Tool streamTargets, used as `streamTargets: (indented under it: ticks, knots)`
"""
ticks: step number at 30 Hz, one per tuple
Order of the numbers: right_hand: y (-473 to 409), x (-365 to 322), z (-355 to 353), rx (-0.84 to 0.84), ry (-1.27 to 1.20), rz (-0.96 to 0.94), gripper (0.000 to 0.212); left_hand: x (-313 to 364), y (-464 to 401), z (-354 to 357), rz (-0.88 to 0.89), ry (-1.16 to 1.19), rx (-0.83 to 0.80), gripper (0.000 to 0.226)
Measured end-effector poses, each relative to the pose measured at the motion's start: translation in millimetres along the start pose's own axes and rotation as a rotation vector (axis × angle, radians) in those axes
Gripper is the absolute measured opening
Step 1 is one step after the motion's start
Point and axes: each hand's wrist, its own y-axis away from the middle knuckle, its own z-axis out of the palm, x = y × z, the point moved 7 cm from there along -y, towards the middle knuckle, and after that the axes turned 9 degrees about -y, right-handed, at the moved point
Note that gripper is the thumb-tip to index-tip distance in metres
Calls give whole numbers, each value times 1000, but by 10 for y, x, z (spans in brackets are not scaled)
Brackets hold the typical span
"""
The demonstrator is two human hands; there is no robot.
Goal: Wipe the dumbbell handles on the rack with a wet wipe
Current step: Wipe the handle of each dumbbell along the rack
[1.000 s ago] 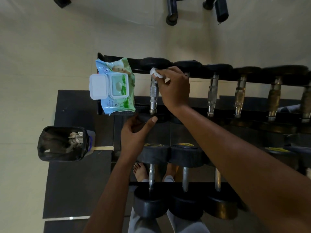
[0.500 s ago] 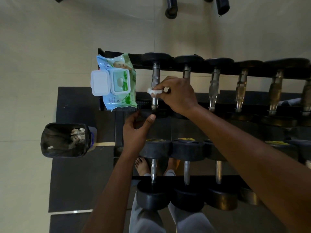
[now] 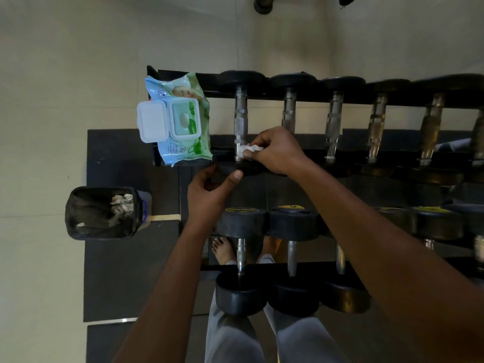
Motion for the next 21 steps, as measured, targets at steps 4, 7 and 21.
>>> streamTargets:
  ticks: [4, 7, 21]
  knots:
    - [-33, 12, 13, 68, 14, 39, 15, 18, -16, -46, 7, -48, 17, 29]
    - [-44, -4, 13, 130, 27, 32, 12, 89, 10, -54, 39, -100, 47, 35]
    - [-24, 23, -24, 278, -418, 214, 19, 155, 16, -37, 14, -78, 107, 63]
